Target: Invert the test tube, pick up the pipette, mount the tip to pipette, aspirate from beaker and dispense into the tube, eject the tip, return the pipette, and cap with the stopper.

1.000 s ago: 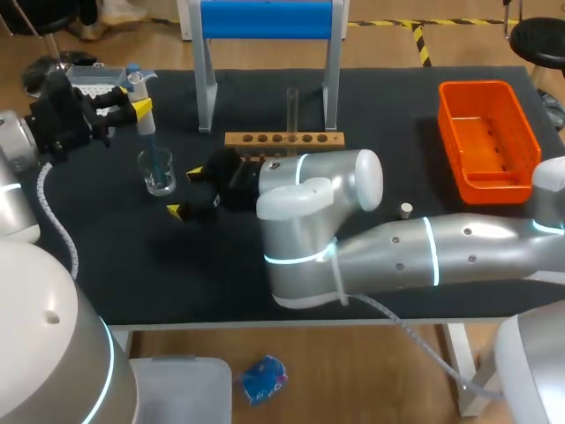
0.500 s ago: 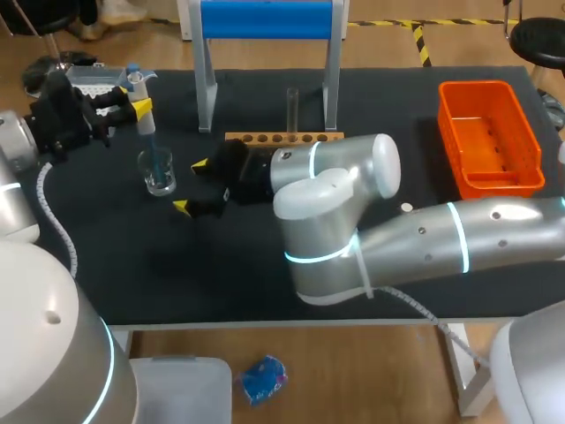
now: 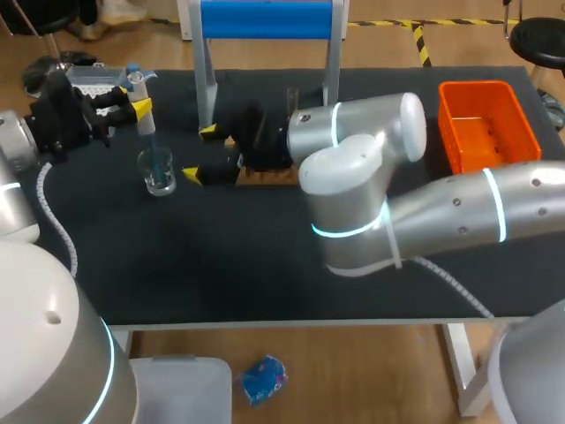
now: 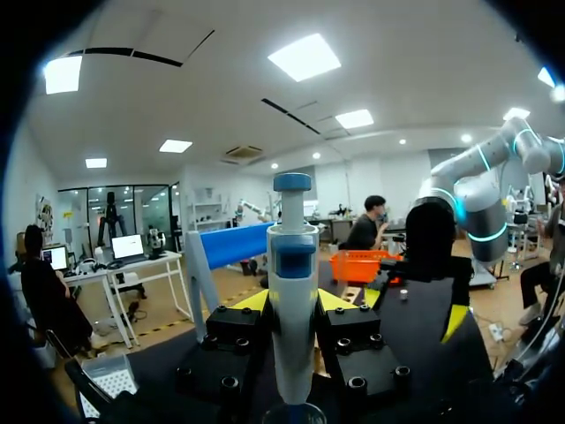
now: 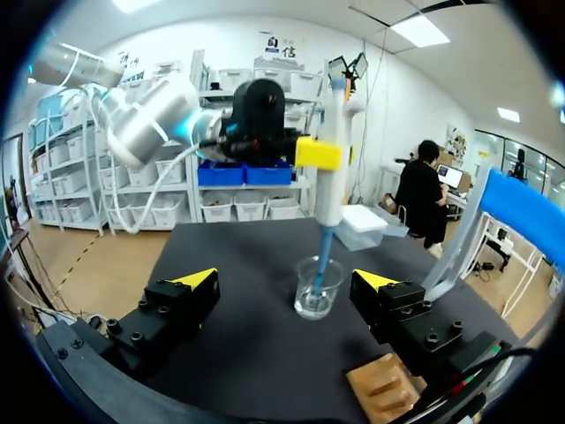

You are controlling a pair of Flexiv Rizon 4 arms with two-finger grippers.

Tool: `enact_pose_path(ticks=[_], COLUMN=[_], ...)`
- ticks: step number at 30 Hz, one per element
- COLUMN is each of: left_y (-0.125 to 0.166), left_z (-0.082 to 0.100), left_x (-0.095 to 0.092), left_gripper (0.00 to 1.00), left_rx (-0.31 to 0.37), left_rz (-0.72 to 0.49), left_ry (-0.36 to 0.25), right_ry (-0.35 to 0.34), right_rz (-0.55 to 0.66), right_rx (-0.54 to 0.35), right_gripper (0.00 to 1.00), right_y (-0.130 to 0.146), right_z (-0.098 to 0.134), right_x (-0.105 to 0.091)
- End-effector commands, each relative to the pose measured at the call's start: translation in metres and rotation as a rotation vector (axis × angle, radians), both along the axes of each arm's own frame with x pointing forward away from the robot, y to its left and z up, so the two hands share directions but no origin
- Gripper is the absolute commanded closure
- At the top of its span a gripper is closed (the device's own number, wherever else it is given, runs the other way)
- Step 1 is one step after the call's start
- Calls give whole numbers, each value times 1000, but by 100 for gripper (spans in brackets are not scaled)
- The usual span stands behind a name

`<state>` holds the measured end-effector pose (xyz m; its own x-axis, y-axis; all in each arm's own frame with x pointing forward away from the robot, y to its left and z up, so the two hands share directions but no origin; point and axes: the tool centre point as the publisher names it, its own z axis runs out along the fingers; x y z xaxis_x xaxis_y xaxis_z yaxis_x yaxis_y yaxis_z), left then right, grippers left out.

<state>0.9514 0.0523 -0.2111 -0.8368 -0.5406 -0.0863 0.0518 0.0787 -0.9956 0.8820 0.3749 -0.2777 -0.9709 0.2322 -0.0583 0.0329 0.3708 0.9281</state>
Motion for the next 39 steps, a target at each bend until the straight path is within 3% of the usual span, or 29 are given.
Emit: enact_pose_path(ticks=[1,18,19,20,21,33,39], left_y=[0,0,0,0,0,0,0], left_z=[-1,-1,-1,-1,-1,-1,-1], left_x=[0,0,0,0,0,0,0], left_gripper=[100,100,100,100,100,100,100], left_rx=[-2,-2,-2,-2,-2,-2,-2], left_rz=[0,0,0,0,0,0,0], left_ry=[-3,-3,-3,-3,-3,-3,-3], right_ry=[119,108,107,104,103,104,119], right_rz=[280,449,452,456,464,575,657], right_rx=[-28,-87,-90,-88,-83,-68,21], right_gripper=[0,0,36,61,97,100,100], right_y=[-31,-24,-22,-21,-19,8,25], right_z=[33,102,104,107,110,141,159], right_x=[0,20,21,23,25,34,32])
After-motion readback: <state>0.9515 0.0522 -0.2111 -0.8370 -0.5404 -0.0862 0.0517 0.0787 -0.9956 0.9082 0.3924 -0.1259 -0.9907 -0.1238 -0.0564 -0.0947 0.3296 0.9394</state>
